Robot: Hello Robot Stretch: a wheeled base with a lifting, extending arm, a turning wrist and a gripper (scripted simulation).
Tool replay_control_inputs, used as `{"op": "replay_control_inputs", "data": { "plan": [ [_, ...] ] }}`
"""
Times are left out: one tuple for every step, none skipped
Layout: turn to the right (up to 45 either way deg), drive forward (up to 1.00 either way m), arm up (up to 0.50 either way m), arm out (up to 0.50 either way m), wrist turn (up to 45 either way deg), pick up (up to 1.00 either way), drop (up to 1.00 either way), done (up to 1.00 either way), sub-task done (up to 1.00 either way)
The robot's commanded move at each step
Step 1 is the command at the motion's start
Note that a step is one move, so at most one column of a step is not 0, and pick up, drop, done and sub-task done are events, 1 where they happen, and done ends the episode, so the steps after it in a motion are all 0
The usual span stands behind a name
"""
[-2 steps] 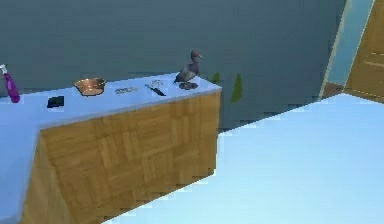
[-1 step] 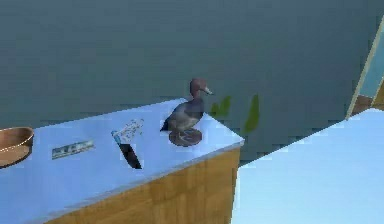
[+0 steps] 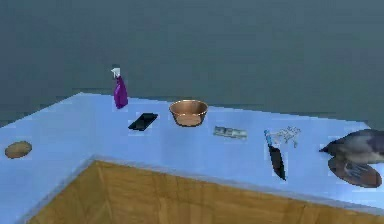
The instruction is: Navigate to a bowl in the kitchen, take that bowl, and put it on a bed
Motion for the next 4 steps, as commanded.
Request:
{"op": "replay_control_inputs", "data": {
  "plan": [
    [-45.0,0.0,0.0,0.0,0.0,0.0,0.0,0.0,0.0],
    [-39.0,0.0,0.0,0.0,0.0,0.0,0.0,0.0,0.0],
    [45.0,0.0,0.0,0.0,0.0,0.0,0.0,0.0,0.0],
    [45.0,0.0,0.0,0.0,0.0,0.0,0.0,0.0,0.0]
  ]
}}
